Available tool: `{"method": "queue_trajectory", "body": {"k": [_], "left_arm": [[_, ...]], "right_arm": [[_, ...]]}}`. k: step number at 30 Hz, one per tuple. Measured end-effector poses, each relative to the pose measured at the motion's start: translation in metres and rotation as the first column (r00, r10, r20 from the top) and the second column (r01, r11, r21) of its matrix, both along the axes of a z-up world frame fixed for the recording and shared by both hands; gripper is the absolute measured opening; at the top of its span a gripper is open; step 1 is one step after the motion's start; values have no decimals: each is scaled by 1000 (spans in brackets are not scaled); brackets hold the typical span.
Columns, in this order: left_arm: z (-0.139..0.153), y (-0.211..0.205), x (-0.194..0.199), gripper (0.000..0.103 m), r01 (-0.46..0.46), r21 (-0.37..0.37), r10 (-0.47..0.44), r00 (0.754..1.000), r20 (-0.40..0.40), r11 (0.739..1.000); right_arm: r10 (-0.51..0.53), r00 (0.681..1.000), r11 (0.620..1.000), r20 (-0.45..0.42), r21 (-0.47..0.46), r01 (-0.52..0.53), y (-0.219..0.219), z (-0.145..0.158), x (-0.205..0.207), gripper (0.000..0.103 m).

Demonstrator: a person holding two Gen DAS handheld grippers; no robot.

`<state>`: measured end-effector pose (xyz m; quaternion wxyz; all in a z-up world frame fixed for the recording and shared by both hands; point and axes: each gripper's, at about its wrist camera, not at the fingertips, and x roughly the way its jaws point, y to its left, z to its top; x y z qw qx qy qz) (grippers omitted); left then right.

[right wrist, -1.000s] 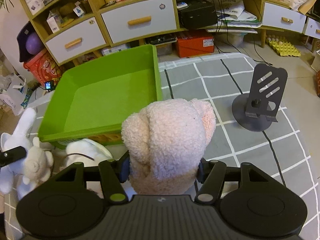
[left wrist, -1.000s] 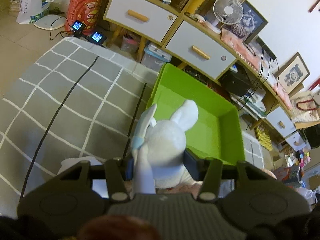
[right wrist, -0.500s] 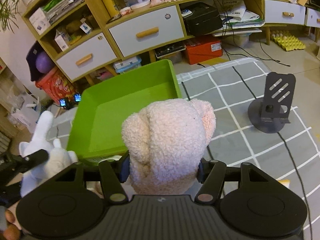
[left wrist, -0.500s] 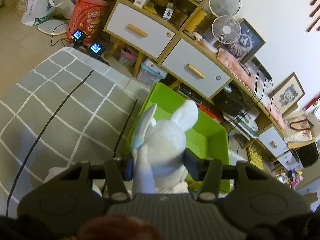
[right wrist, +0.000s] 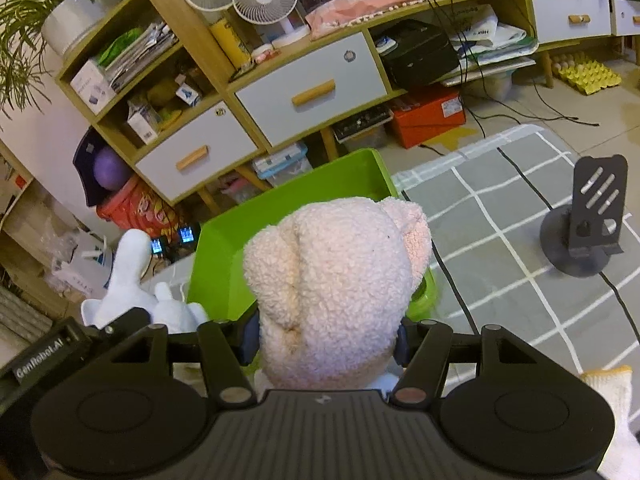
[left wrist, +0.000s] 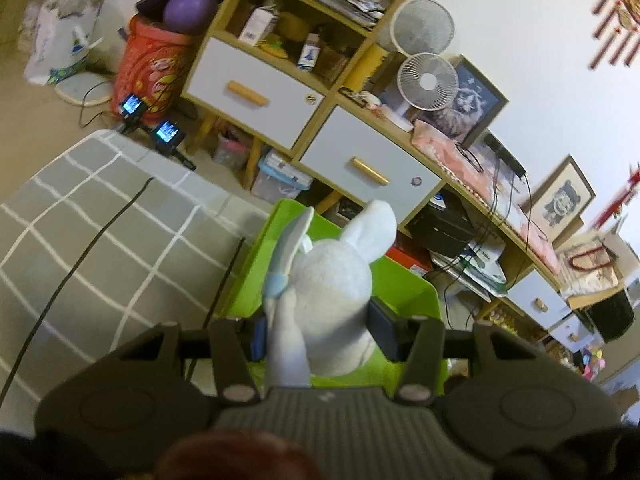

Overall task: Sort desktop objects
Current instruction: 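Carry the white bunny into the green tray and open the left tool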

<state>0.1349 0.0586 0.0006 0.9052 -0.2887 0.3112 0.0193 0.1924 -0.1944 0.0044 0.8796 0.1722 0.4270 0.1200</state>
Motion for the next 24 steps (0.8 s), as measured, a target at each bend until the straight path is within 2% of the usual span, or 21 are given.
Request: {"method": "queue_trajectory", "body": {"k": [5, 10, 17, 24], "left_arm": [[-9, -12, 7, 48, 26, 48, -27, 999, 29, 999], [-22, -10, 12, 49, 13, 29, -14, 999, 34, 999], [-37, -5, 16, 49, 0, -9, 0, 1000, -9, 1000], [-41, -1, 16, 49, -4, -26, 4, 1000, -13, 1000]], "right_arm": [[-35, 999, 999, 20, 22, 34, -5, -12, 10, 61], [-61, 993, 998, 104, -8, 62, -10, -17, 16, 62], [-94, 993, 996, 77, 5, 94, -19, -29, 23, 62], [-102, 993, 995, 61, 14, 101, -21, -37, 25, 62]]}}
